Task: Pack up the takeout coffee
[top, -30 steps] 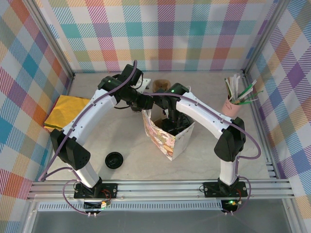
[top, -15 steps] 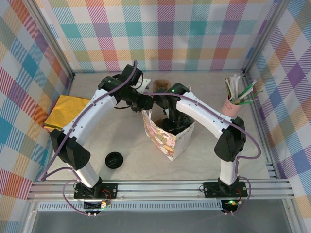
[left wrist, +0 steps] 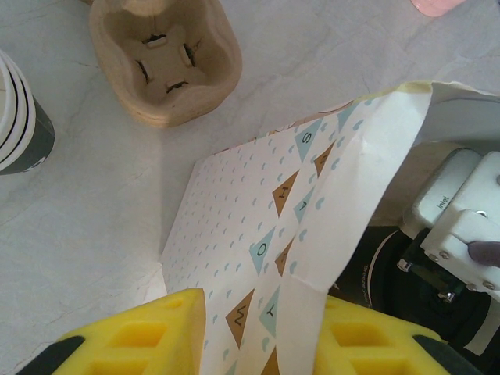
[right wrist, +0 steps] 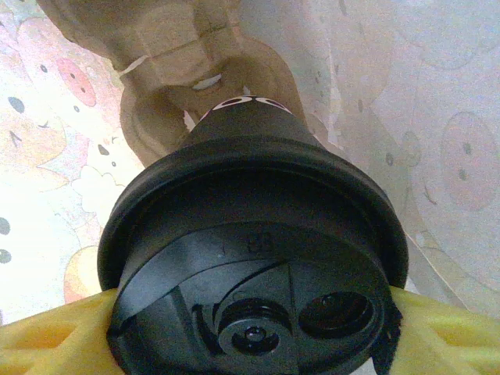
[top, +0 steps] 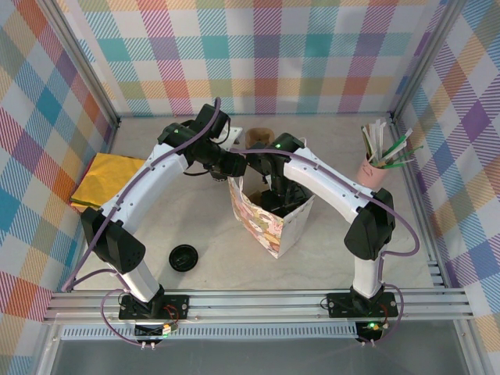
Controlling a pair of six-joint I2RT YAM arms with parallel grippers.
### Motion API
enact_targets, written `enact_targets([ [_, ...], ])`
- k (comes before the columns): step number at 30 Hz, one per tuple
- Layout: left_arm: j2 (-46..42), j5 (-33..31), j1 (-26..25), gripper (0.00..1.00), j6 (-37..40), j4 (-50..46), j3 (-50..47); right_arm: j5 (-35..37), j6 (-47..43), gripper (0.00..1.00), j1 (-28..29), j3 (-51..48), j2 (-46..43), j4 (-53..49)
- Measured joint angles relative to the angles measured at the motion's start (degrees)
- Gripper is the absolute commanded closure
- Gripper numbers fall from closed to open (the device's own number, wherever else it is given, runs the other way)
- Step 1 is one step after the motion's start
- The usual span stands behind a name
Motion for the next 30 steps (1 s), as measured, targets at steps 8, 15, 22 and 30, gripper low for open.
enact_targets([
  [8, 0.0, 0.0, 0.0, 0.66, 0.0, 0.0, -0.8, 0.2, -0.1, 0.29, -0.6, 2.2, 0.2, 0.0],
  [15, 0.0, 0.0, 0.0, 0.66, 0.0, 0.0, -0.8, 0.2, -0.9, 0.29, -0.7, 3.3, 1.1, 0.0],
  [22, 0.0, 0.0, 0.0, 0.66, 0.0, 0.0, -0.8, 0.1, -1.3, 0.29, -0.7, 3.5, 1.3, 0.0],
  [30, 0.0, 0.0, 0.0, 0.66, 0.0, 0.0, -0.8, -0.1, -1.3, 0.29, -0.7, 3.6, 1.3, 0.0],
])
